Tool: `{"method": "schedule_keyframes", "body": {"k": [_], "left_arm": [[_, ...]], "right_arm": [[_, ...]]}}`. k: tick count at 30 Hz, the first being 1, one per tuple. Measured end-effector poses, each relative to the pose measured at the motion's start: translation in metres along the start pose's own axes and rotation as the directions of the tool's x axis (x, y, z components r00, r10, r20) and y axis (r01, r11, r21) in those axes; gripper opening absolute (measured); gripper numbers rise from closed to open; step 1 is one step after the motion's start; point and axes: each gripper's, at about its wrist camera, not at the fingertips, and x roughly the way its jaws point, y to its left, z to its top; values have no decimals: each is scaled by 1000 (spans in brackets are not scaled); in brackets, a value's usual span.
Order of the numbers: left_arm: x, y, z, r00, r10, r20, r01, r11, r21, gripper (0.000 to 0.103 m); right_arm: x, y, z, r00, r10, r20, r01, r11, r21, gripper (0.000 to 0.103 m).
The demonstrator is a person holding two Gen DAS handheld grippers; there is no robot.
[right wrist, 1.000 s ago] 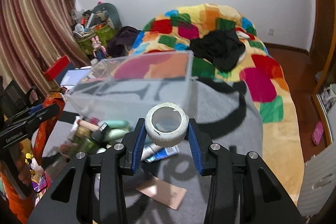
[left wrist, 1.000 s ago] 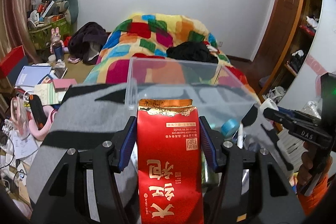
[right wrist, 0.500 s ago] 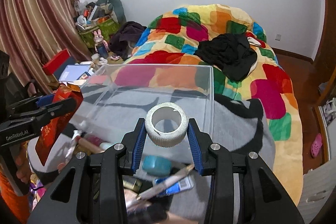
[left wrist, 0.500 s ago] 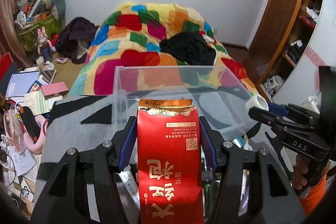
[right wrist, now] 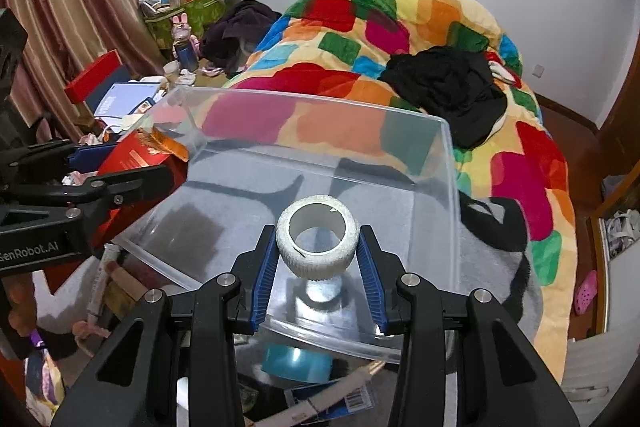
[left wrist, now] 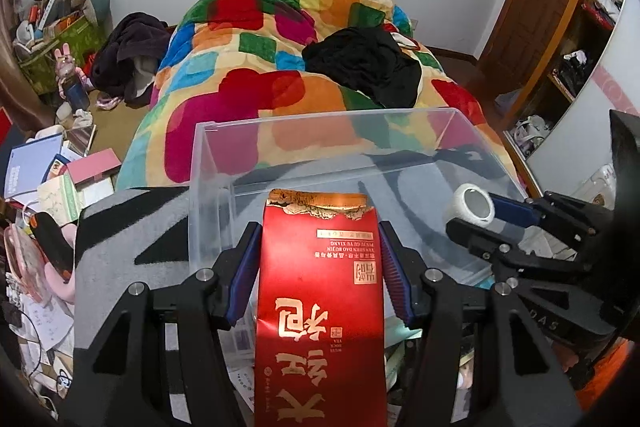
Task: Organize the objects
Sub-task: 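Drop the red packet into the clear box with the left gripper while the right drops the tape roll, then grasp the white ointment tube with the left gripper while the right grasps the purple-capped bottle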
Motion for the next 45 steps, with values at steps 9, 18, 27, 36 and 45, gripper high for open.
{"method": "schedule_keyframes", "body": {"k": [9, 18, 27, 36, 45], "left_arm": [[-28, -7, -4, 997, -6, 72, 4, 1000, 20, 56], [-76, -16, -27, 980, 38, 194, -49, 997, 51, 73], [-92, -1, -68, 976, 79, 203, -86, 996, 27, 78], [-58, 27, -110, 991, 108, 78, -104, 993, -50, 78], [-36, 43, -144, 994, 111, 17, -108, 986, -126, 59]], "right_arm": [[-11, 14, -2, 999, -34, 37, 35, 999, -40, 47], [-54, 21, -16, 988, -73, 136, 80, 995, -52, 66], [-83, 16, -55, 984, -92, 153, 92, 996, 6, 72], [-74, 20, -99, 997, -45, 62, 41, 997, 72, 72], [-60, 27, -122, 998, -62, 14, 60, 994, 87, 72]]}}
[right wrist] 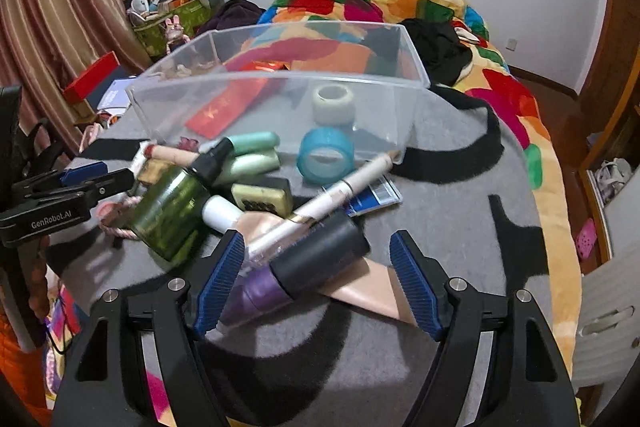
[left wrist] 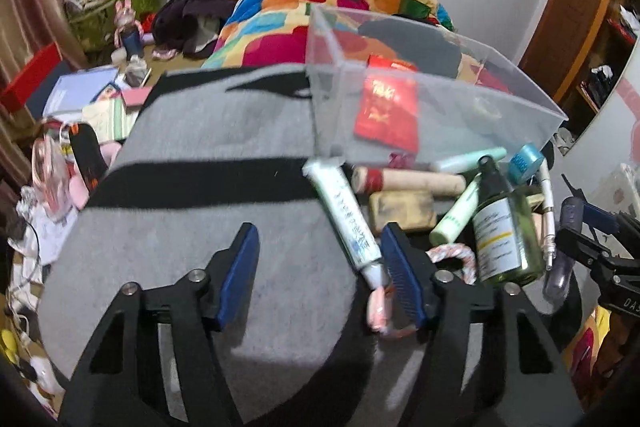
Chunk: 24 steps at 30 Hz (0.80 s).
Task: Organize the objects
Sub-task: 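Grasp the white ointment tube with the left gripper while the right grasps the purple-capped bottle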
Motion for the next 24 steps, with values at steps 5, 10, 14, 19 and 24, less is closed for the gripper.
{"method": "schedule_keyframes", "body": {"k": [5, 10, 14, 19, 24], "left_arm": [[-6, 8, -6, 999, 35, 11, -35, 999, 12, 50], [-4, 9, -3, 999, 37, 13, -37, 999, 21, 50], [7, -2, 2, 998, 47, 29, -48, 997, 63, 46], [8, -8, 1, 996, 61, 58, -66, 994, 88, 20], [1, -3, -6, 996, 58, 68, -63, 995, 74, 15]], "right_arm": [[-6, -15, -8, 1000, -18, -1, 18, 1000, 8, 72], [-6, -34, -15, 999, -25, -25, 26, 998, 51, 69], [-2, -37, -15, 999, 5, -37, -2, 997, 71, 69], [-13, -35, -18, 999, -22, -26, 24, 998, 62, 69], [-36, -43, -30, 999, -42, -8, 42, 992, 120, 70]]}}
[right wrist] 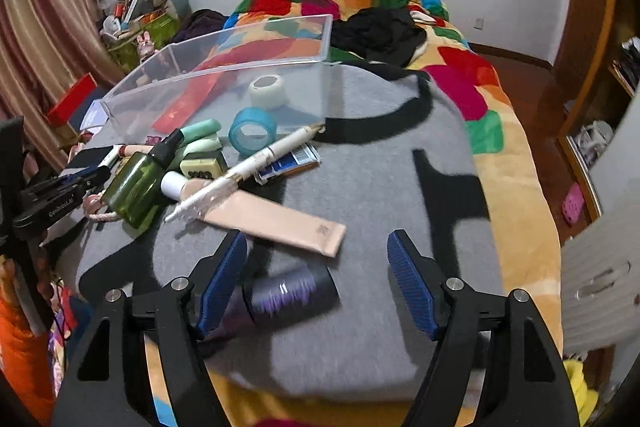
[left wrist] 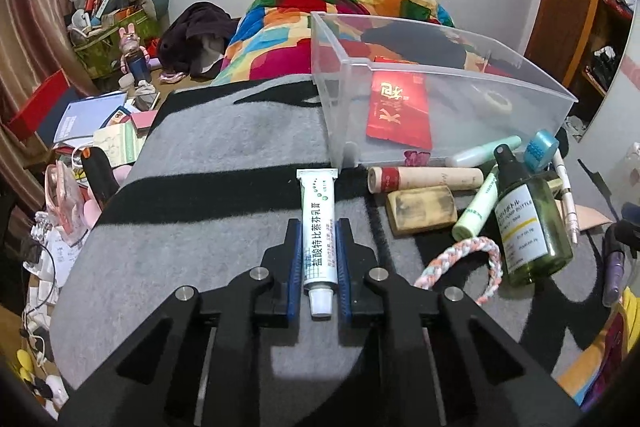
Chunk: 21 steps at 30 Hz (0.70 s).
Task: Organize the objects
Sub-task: 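Grasp the white ointment tube with the left gripper while the right grasps the purple-capped bottle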
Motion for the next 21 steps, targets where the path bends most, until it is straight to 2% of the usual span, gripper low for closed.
{"method": "schedule_keyframes", "body": {"k": [3, 11, 14, 16, 21], "left_arm": [[-7, 4, -6, 1000, 2, 4, -1, 1000, -12, 15], [-27, 6, -27, 1000, -7, 17, 7, 1000, -11, 15], [-32, 4, -33, 999, -19, 26, 19, 1000, 0, 15], [-34, 1, -36, 999, -25, 34, 25, 1000, 11, 15], [-34, -5, -38, 999, -19, 47, 17, 999, 35, 16]], "right_arm": [[-5, -3, -6, 1000, -5, -11, 6, 1000, 15, 70], [12, 9, -14, 991, 100, -87, -92, 991, 93, 72], [9, 14, -17, 994, 79, -76, -72, 994, 85, 68], [7, 13, -19, 995, 77, -69, -71, 993, 94, 59], [5, 18, -21, 997, 63, -44, -60, 996, 66, 58]]}}
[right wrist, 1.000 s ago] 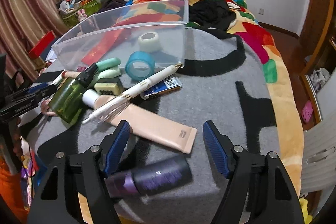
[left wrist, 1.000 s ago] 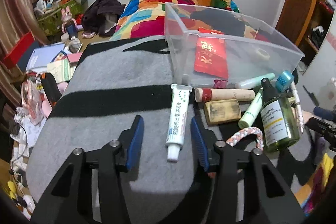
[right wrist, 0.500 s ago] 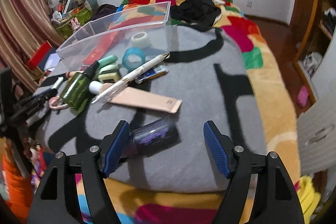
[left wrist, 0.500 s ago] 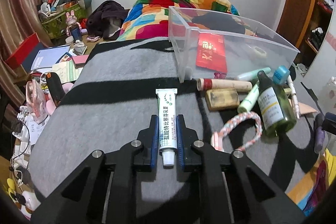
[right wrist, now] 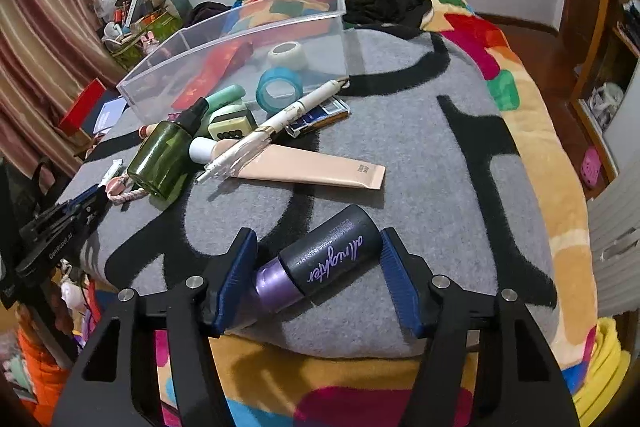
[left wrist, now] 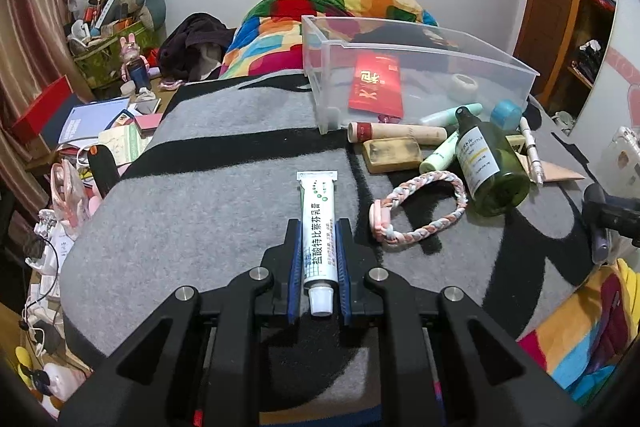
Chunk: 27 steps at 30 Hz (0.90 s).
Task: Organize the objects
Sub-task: 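Grasp the white ointment tube with the left gripper while the right grasps the purple-capped bottle, then release the ointment tube into the box with the left gripper while the right releases the bottle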
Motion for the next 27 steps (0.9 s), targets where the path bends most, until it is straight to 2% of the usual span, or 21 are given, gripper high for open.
{"method": "schedule_keyframes", "body": {"k": [1, 3, 8, 12, 14, 16, 18, 23, 24, 26, 27], "left_arm": [[1, 1, 0, 1000, -2, 2, 2, 1000, -6, 16], [2, 2, 0, 1000, -2, 6, 2, 1000, -13, 16], [1, 1, -1, 1000, 11, 13, -11, 1000, -10, 16], [-2, 1, -2, 1000, 15, 17, -15, 1000, -11, 15], [-4, 2, -3, 1000, 13, 20, -12, 1000, -22, 15], [-5, 5, -2, 1000, 10, 23, -9, 999, -32, 15], [-8, 6, 0, 1000, 2, 29, -1, 999, -40, 15], [-20, 5, 10, 998, -2, 59, 4, 999, -40, 15], [-23, 4, 14, 998, -7, 70, 10, 999, -40, 15], [-27, 2, 20, 996, -16, 87, 20, 999, -38, 15], [-30, 1, 23, 995, -20, 96, 24, 999, -36, 15]], "right_arm": [[-1, 2, 0, 1000, -3, 8, 4, 1000, -12, 40], [2, 7, 3, 1000, 11, 0, -11, 999, -49, 24], [13, 20, 15, 1000, -2, 19, 5, 992, -124, 23], [10, 17, 21, 1000, 7, 21, -4, 992, -128, 24], [5, 13, 20, 1000, 1, 17, 1, 992, -122, 28], [0, 8, 15, 1000, 3, 15, -1, 993, -116, 39], [-4, 4, 9, 1000, 5, 9, -4, 993, -114, 44], [1, 0, -3, 1000, 8, -23, -10, 993, -120, 44], [1, 0, -3, 1000, 4, -15, -6, 992, -124, 43], [1, 1, -2, 1000, 2, -6, -3, 992, -125, 27], [2, 2, -1, 1000, 7, -10, -8, 992, -129, 24]]}}
